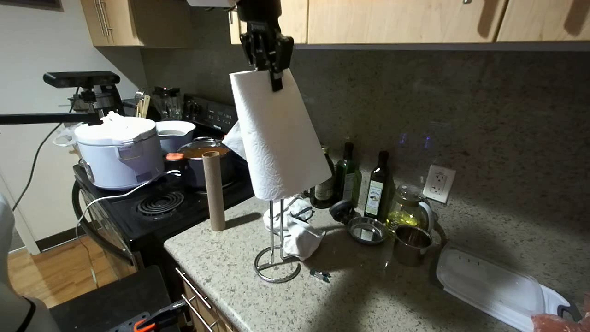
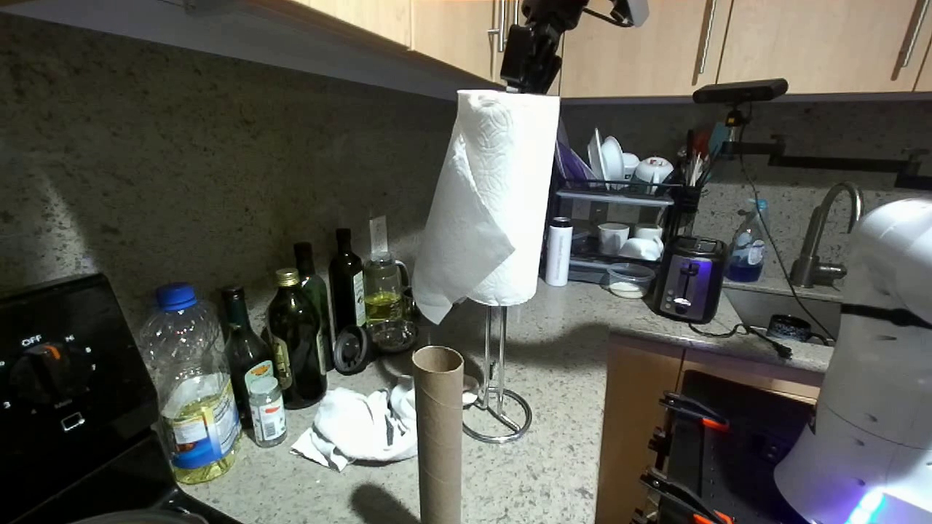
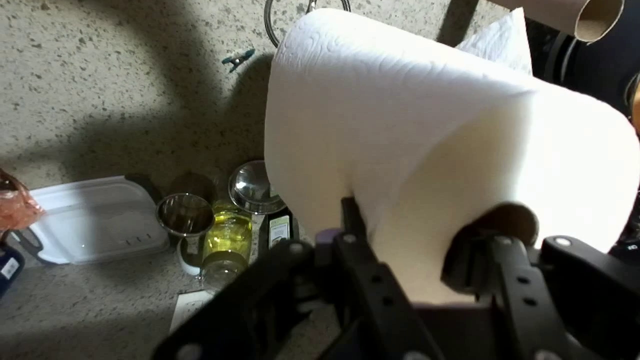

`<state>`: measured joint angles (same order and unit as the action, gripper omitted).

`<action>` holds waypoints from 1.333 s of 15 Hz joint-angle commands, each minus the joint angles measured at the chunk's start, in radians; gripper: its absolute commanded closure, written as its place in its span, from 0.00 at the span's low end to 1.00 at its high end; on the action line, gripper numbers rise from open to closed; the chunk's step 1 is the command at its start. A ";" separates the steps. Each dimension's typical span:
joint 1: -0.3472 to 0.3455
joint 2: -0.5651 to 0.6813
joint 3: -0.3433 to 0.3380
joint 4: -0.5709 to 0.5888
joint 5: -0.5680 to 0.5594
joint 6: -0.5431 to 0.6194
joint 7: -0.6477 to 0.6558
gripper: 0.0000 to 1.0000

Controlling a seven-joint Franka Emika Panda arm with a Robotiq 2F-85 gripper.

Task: Replace the paper towel roll with the core on the stand

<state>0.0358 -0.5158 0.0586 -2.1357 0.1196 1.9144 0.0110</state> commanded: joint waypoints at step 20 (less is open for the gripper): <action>0.001 -0.198 0.091 0.091 -0.114 -0.017 0.050 0.91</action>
<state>0.0372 -0.6716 0.1311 -2.0492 0.0447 1.8991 0.0125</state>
